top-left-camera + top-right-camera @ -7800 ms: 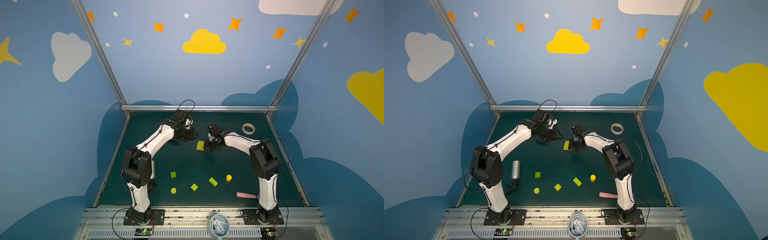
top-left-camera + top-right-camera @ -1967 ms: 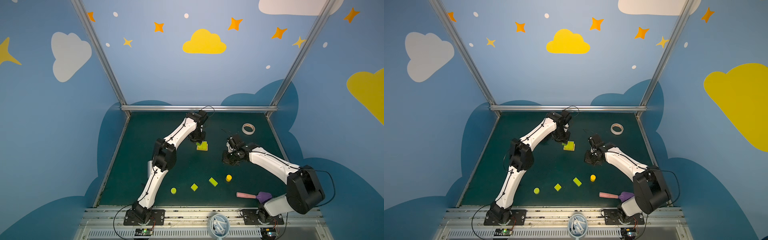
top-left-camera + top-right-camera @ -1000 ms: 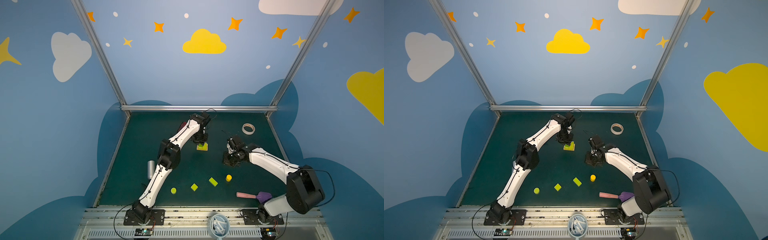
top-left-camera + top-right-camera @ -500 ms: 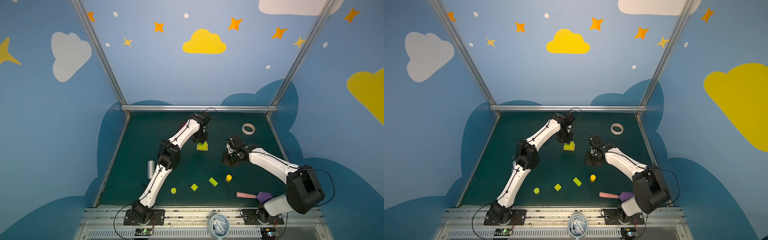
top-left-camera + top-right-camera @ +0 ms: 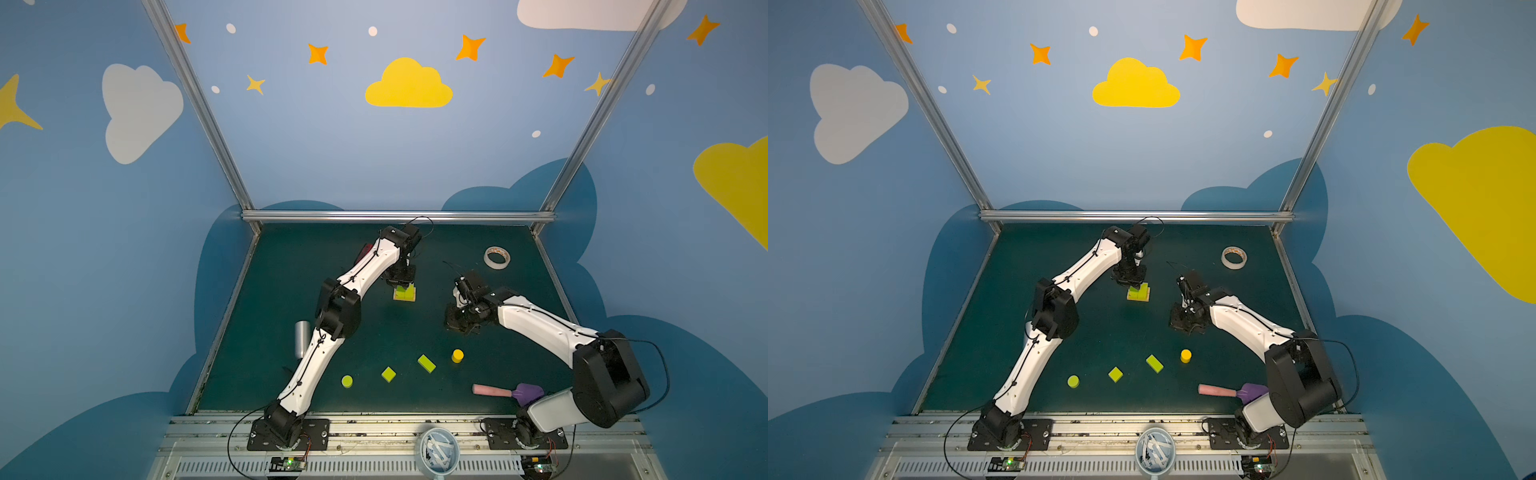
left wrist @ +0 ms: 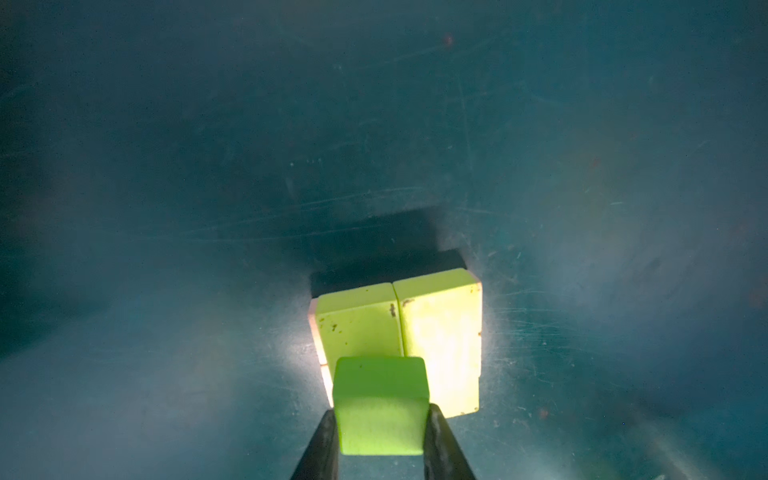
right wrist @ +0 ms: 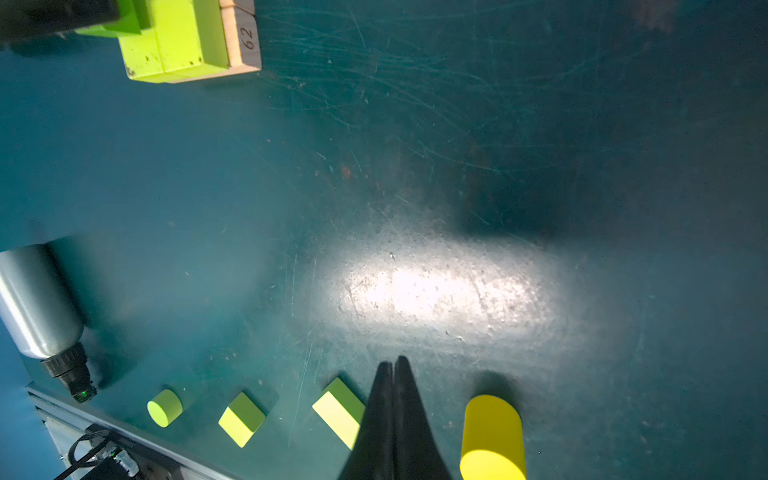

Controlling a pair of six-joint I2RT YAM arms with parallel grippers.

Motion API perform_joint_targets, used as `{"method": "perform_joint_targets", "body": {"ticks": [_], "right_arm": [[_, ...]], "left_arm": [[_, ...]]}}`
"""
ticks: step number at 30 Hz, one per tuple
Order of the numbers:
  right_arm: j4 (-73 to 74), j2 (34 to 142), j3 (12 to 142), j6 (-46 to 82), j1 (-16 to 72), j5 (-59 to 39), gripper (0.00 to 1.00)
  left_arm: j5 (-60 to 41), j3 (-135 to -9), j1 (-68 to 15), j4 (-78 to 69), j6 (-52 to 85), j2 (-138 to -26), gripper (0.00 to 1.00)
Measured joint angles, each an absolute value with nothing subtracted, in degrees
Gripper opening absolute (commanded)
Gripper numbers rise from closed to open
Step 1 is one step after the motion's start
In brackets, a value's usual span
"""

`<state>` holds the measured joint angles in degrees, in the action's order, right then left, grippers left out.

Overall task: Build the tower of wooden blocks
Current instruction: 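Lower the held cube onto the top of the lime-green stack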

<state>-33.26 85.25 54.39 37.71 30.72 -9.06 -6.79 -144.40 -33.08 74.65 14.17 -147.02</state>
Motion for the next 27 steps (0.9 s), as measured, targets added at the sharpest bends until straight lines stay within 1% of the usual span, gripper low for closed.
{"method": "perform_joint_targets", "body": {"ticks": [27], "right_arm": [[-32.58,85.32,54.19,37.74,30.7,-9.98,0.0]], "left_arm": [[-6.76,-144.4,-33.08,74.59,14.37,-147.48,0.35]]}}
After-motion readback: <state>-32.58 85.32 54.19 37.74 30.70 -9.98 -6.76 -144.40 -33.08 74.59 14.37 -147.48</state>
